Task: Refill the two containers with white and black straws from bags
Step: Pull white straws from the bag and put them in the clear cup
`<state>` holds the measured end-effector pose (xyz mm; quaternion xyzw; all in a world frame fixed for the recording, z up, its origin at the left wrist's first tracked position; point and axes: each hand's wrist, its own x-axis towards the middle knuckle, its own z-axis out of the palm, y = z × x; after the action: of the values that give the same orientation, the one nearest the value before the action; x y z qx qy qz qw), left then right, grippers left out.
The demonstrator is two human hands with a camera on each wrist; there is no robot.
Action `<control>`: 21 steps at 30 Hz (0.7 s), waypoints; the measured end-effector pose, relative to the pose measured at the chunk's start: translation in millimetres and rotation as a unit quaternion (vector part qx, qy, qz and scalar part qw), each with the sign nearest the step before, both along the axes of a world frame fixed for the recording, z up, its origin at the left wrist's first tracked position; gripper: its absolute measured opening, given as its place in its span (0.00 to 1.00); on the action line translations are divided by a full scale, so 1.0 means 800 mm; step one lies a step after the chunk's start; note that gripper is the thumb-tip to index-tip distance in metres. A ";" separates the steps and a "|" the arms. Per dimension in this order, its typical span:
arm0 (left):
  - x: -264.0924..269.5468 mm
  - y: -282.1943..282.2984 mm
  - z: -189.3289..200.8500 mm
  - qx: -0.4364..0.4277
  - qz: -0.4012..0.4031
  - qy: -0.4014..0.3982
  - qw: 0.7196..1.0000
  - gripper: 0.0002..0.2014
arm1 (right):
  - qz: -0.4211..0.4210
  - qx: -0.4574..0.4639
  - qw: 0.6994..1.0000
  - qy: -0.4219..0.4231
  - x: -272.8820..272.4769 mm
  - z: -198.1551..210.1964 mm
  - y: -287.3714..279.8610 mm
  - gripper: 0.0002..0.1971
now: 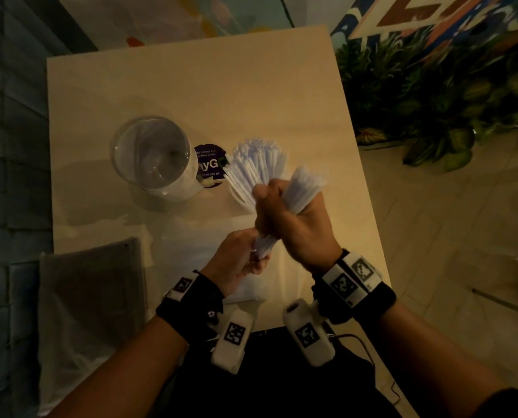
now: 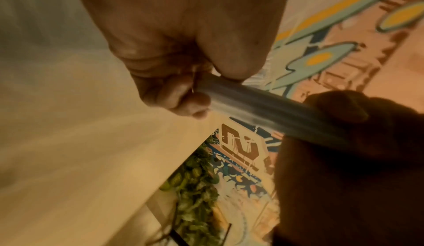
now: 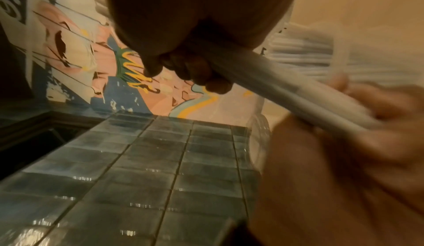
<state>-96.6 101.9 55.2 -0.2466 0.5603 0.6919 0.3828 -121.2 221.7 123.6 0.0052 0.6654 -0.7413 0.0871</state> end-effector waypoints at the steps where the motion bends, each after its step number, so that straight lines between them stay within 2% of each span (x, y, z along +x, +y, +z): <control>1: -0.003 -0.004 -0.006 -0.055 -0.011 0.019 0.998 0.13 | -0.011 -0.002 1.000 0.007 -0.010 0.003 0.003 0.20; 4: -0.011 -0.020 -0.027 -0.208 -0.011 0.122 0.970 0.13 | -0.064 -0.012 0.997 0.041 -0.046 0.012 0.014 0.20; 6: -0.016 -0.029 -0.030 -0.277 0.039 0.168 0.945 0.13 | -0.097 -0.016 0.994 0.057 -0.069 0.015 0.019 0.20; 7: -0.019 -0.032 -0.031 -0.295 0.059 0.180 0.937 0.17 | -0.106 -0.010 0.992 0.065 -0.079 0.013 0.021 0.20; 9: -0.029 -0.034 -0.035 -0.298 0.068 0.199 0.931 0.29 | -0.113 0.017 0.991 0.076 -0.095 0.001 0.019 0.19; 11: -0.042 -0.033 -0.045 -0.269 0.066 0.204 0.939 0.42 | -0.104 0.043 0.991 0.067 -0.104 -0.017 0.014 0.18; 13: -0.051 -0.028 -0.054 -0.241 0.067 0.221 0.943 0.48 | -0.084 0.066 0.993 0.041 -0.108 -0.036 0.006 0.17; 18: -0.065 -0.014 -0.056 -0.196 0.068 0.291 0.934 0.33 | -0.046 0.098 0.994 0.006 -0.112 -0.065 -0.007 0.17; 21: -0.066 -0.014 -0.061 -0.203 0.066 0.281 0.936 0.34 | -0.047 0.115 0.992 0.037 -0.117 -0.058 -0.006 0.13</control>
<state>-149.0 91.1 6.1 -0.1515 0.7558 0.6283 0.1050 -214.8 217.2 77.2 0.0195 0.7478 -0.6632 0.0262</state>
